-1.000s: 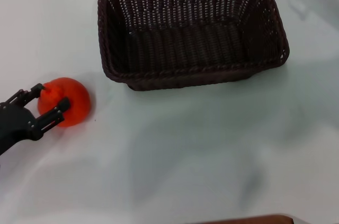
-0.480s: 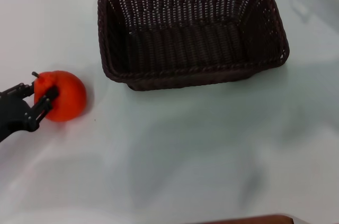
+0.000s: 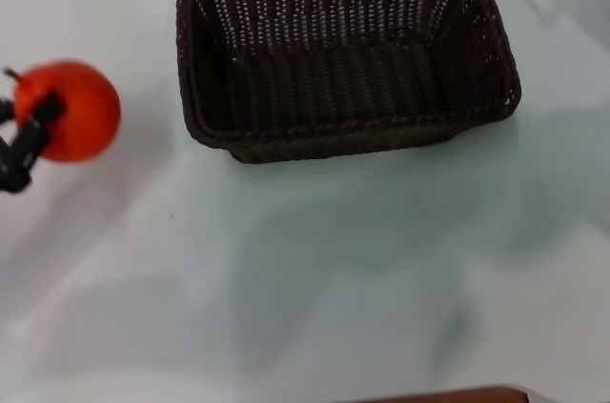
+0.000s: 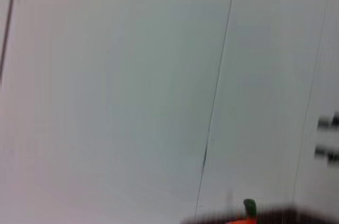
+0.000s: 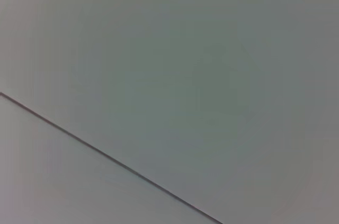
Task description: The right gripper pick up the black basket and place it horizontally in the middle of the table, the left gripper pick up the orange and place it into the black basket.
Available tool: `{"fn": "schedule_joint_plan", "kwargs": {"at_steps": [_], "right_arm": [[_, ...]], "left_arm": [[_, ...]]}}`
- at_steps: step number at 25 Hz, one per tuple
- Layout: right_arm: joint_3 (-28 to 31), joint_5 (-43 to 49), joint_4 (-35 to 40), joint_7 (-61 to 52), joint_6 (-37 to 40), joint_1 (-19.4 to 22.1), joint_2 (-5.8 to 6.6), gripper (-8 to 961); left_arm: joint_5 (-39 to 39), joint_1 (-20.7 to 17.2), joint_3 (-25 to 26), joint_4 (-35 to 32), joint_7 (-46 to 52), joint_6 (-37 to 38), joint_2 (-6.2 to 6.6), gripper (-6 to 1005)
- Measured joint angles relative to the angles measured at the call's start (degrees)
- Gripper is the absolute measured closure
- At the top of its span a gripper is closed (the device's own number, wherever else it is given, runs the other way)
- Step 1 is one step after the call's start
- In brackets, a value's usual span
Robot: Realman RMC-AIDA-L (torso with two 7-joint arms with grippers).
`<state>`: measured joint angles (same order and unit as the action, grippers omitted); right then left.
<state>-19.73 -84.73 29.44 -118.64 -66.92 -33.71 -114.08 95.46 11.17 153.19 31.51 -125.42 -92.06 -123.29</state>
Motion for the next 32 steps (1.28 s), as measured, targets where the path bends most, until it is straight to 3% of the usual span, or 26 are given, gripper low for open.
{"fn": "schedule_joint_plan", "kwargs": {"at_steps": [3,8,12,15,21,26,32], "right_arm": [[0.05,-0.96,0.00,1.14,0.15,-0.92,-0.11,175],[-0.31,-3.26,-0.59,4.27,0.13,-2.99,-0.94,175],[-0.37,-6.30,-1.10,7.59,-0.22,-5.07,-2.35,174],[-0.44,-9.35,-2.15,10.40,-0.72,-6.77,-3.40,174],[-0.84,-13.53,-5.68,16.22,-1.85,-8.51,-5.18,175],[-0.56,-14.59,-8.16,19.51,-2.09,-8.52,-5.20,175],[-0.58,-17.72,-9.96,22.50,-2.44,-8.25,-5.26,176]], "left_arm": [[-2.02,1.91,4.34,-0.80,0.19,-4.95,-0.45,758],[-6.38,7.55,5.11,-4.98,0.31,-8.46,-0.30,784],[-6.06,15.84,3.49,-12.52,0.52,-5.44,-0.51,816],[-5.88,18.35,1.74,-15.04,1.28,-0.86,-0.64,861],[-6.09,21.54,-1.88,-18.85,3.24,7.14,-0.99,665],[-6.48,20.38,-1.70,-18.76,3.22,4.84,-1.04,419],[-9.79,17.75,-1.33,-18.04,2.95,-0.22,-0.81,291]]}}
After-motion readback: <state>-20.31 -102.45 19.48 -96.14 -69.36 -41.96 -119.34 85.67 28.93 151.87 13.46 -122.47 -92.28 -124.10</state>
